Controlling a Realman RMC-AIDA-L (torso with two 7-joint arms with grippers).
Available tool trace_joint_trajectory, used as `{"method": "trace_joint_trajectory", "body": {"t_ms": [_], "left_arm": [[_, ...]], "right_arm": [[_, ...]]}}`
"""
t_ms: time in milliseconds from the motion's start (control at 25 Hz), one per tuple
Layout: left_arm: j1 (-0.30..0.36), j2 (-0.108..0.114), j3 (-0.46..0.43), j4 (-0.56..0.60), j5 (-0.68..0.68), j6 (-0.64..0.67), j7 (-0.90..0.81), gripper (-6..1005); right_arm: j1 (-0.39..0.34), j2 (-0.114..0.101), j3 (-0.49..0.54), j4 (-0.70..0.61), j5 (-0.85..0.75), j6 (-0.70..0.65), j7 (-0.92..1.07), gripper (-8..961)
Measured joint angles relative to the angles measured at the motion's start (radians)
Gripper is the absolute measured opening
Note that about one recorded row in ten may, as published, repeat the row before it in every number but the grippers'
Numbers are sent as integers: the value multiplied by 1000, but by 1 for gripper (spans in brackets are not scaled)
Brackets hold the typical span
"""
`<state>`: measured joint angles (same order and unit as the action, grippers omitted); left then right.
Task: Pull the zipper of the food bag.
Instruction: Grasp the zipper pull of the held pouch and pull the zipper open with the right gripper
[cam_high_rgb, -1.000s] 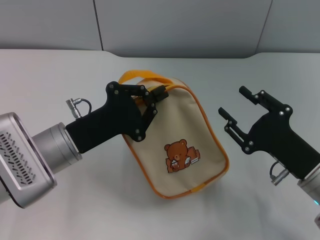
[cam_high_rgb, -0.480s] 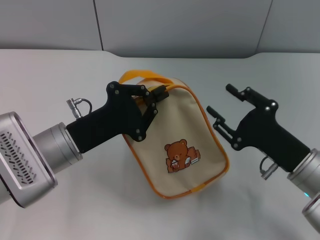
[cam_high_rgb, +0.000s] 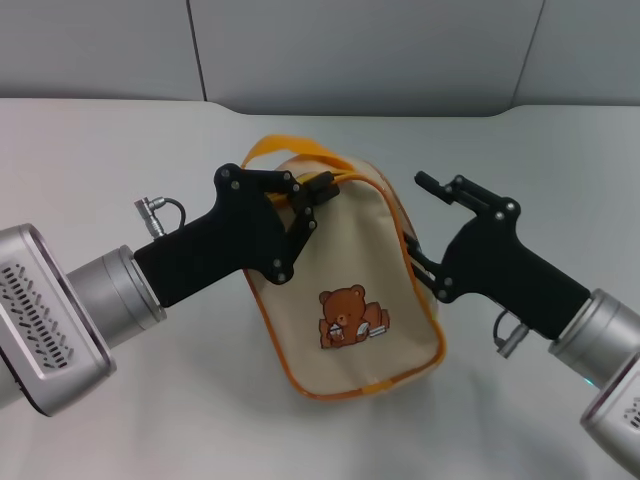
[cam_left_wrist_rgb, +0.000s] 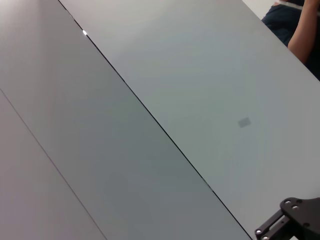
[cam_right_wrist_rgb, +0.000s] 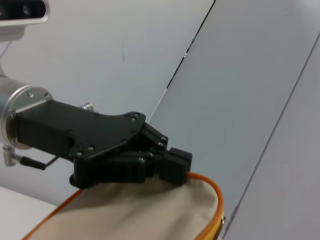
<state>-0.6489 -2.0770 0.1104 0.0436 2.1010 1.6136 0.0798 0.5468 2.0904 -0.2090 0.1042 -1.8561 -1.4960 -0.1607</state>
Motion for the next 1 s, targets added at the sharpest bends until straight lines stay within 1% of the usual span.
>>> {"method": "trace_joint_trajectory", "body": {"t_ms": [640, 1000], "left_arm": [[-3, -2, 8, -4, 4, 0, 0, 118], [-3, -3, 9, -5, 4, 1, 0, 124]], "right_arm": [[23, 0, 12, 30, 8, 1, -4, 530], [30, 2, 2, 49, 2, 4, -10, 437]]}}
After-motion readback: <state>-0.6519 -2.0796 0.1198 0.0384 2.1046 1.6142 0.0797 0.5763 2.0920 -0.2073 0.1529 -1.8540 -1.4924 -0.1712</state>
